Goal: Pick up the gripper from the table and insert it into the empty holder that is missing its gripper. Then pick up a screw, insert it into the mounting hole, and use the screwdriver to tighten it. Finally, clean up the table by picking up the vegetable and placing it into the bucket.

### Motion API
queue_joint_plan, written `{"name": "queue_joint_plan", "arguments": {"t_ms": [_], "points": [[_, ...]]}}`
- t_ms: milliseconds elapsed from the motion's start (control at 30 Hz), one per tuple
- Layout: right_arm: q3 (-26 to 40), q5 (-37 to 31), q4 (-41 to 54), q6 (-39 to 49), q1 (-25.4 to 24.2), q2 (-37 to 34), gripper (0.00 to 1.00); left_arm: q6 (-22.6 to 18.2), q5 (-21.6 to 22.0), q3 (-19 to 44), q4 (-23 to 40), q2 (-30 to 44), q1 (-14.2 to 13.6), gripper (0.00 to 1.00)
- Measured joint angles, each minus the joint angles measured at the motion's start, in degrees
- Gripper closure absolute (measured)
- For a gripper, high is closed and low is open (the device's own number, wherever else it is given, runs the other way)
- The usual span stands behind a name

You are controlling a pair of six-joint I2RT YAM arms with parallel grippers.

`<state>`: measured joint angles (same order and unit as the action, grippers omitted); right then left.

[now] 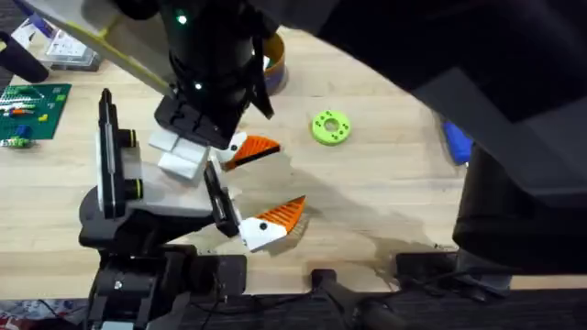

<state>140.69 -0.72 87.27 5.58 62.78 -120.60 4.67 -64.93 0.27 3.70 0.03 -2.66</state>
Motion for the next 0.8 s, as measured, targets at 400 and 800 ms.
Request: {"name": "queue_joint_plan", "arguments": {"t_ms": [400,800], "points": [[0.08,0.6,0.31,0.0,0.05,0.11,0.005,-0.13,0.0,0.0,0.0,0.0,0.0,0.012],[0.08,0.6,1.15,0.0,-0.09,0.1,0.005,-0.2,0.18,0.0,1.27,0.0,0.0,0.012]]}}
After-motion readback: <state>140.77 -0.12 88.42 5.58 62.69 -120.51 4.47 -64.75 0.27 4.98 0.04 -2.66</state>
